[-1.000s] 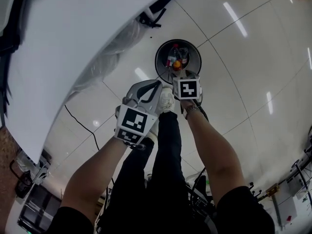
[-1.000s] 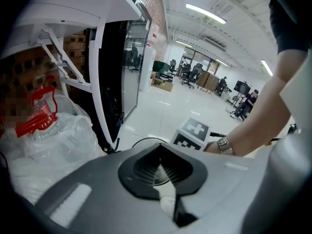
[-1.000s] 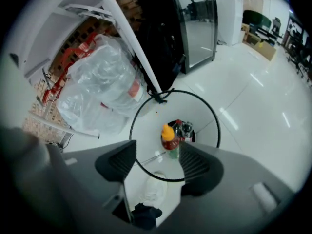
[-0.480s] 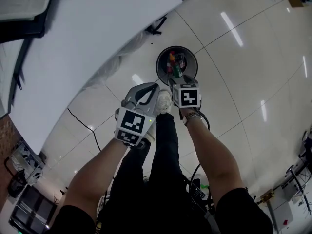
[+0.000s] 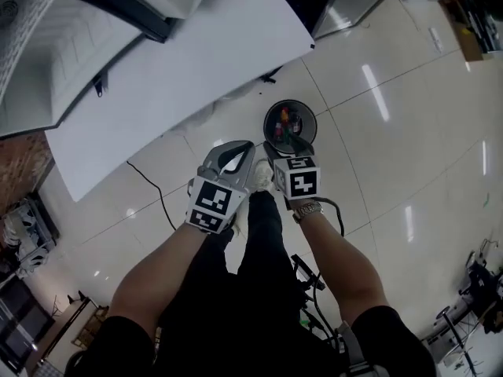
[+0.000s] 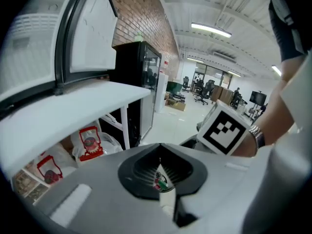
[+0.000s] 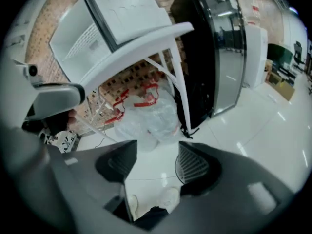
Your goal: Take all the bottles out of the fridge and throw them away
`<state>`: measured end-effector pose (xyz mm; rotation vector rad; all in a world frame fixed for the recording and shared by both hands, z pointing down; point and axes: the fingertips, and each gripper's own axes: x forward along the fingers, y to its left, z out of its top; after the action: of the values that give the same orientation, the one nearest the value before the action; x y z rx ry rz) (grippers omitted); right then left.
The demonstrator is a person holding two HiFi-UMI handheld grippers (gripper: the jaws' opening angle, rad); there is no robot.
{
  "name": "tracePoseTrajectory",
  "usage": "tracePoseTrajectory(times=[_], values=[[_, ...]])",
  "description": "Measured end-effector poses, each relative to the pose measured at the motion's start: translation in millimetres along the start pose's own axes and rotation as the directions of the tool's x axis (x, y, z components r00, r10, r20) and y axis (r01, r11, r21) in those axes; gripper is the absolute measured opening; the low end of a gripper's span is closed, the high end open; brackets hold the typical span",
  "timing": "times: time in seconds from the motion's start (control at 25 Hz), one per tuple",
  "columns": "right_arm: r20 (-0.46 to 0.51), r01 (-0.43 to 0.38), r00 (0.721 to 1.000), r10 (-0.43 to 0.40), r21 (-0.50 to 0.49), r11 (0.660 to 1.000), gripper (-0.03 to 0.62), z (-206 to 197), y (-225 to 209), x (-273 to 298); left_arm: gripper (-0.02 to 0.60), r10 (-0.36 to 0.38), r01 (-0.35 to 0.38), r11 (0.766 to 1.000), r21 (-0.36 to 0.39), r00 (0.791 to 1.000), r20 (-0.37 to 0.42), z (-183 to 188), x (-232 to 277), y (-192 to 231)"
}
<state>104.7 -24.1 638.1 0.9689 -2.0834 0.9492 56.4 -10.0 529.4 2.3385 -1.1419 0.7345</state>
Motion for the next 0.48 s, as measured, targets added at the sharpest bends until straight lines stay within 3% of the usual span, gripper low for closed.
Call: tracePoseTrajectory(times=[0.28,0.48], values=[[0.116,-0.117,0.983,0.140,-0.184,0.976,0.267,69.4,100.5,-83.6,0.004,0.151,-0.142,0.987,-0.070,0.979,0.138,47.3,-102.2,11.0],[0.227,-0.168,0.938,0.262,-0.363,0.917,0.266,144.9,192.6,-126.7,0.004,0.269,-0.250,0.963,-0.103,0.923,0.276,83.4,-179.2,48.2]])
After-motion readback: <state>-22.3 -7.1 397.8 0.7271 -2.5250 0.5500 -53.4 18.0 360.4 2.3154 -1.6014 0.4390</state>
